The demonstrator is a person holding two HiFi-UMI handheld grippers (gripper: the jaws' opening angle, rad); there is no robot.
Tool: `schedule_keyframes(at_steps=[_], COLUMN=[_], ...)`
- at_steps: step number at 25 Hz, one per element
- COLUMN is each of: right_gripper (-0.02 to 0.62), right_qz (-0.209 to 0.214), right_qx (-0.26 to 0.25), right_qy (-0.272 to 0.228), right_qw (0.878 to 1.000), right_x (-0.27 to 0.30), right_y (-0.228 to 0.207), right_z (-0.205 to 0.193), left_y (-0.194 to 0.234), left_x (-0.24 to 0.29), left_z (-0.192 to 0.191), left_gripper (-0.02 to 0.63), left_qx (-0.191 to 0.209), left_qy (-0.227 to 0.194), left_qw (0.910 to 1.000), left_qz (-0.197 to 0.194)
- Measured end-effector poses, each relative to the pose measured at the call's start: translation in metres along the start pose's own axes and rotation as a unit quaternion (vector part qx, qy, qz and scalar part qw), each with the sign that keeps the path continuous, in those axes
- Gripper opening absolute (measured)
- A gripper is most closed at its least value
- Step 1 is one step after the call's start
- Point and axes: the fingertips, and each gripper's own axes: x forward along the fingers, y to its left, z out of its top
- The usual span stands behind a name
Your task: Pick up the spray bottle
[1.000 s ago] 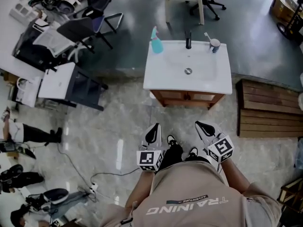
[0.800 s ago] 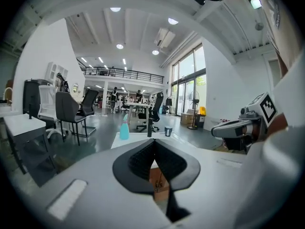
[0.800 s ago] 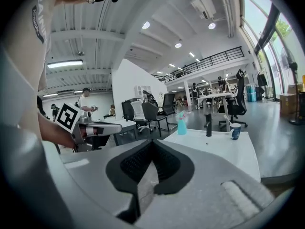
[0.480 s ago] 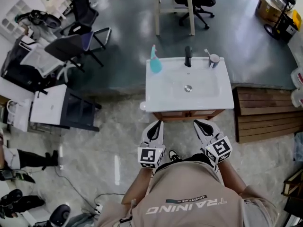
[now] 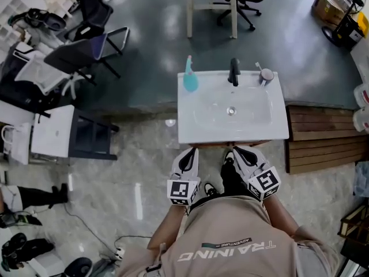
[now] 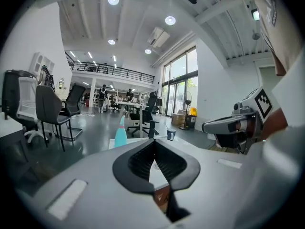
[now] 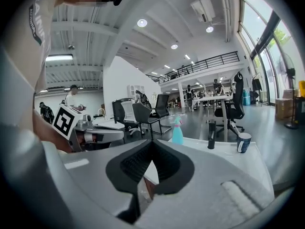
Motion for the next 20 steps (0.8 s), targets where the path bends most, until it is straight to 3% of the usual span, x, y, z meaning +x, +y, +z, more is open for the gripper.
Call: schedule_keyframes(at_steps=[6,14,20], right_gripper=[0.003,0.003,0.003], right_qz=[0.031,0.081,0.088], right_qx=[0.013,-0.021,-0.022], right_qy=[0.011,-0.031,-0.018], right_qw=[0.999,0.996,0.996], right_x=[0.038,0.100,0.116], right_y=[-0.037,-0.101,-0.146], right_z=[-0.001,0.054,0.056], left_y=[0.020,0.048,0.054], left_x=[0.029,0.096,0.144], left_z=[0.007,0.050,0.065], left_gripper=[0.017,0.017,0.017], left_qx=[-0.003,0.013,0.010], left_qy=[0.018,0.001,-0.007], left_qw=[0.9991,0.9973,0.9961], left_qz=[0.037,0.072,0.087])
